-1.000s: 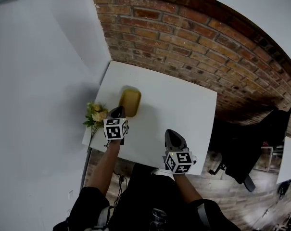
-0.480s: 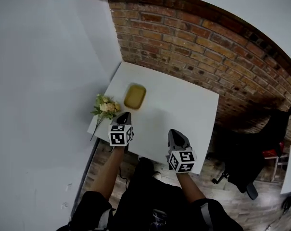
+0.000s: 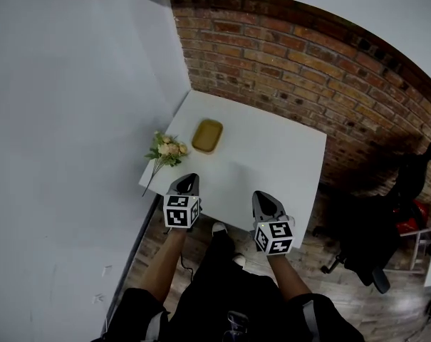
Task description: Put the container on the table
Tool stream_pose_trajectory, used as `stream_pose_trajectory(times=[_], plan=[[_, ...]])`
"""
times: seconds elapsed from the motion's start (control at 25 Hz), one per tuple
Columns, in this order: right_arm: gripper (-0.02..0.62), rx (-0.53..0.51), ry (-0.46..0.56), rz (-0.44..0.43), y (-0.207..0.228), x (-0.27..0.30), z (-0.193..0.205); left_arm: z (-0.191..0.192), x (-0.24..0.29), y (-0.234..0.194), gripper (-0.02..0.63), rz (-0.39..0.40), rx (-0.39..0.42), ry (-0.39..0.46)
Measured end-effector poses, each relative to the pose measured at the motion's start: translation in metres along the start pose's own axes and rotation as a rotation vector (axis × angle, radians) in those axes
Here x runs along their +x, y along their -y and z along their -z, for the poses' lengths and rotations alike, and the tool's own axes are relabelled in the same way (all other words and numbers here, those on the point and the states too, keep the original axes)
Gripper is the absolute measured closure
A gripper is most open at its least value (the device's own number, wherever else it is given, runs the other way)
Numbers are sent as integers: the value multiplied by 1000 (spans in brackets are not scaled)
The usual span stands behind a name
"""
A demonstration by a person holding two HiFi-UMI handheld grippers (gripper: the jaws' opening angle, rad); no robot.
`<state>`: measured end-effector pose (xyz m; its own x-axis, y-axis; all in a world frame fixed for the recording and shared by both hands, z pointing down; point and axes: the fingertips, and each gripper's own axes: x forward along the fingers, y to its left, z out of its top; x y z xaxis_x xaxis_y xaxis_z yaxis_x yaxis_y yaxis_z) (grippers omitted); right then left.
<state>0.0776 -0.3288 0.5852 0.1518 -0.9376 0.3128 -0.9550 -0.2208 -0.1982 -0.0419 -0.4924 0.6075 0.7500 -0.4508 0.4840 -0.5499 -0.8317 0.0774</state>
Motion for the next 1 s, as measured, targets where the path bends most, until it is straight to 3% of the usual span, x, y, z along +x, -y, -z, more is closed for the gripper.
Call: stream_pose_trajectory(times=[0.44, 1.0], plan=[[572, -17, -23, -19, -17, -34, 28, 35, -49, 35, 583, 19, -13, 26], [572, -38, -15, -25, -18, -43, 23, 37, -64, 41, 583, 3, -27, 56]])
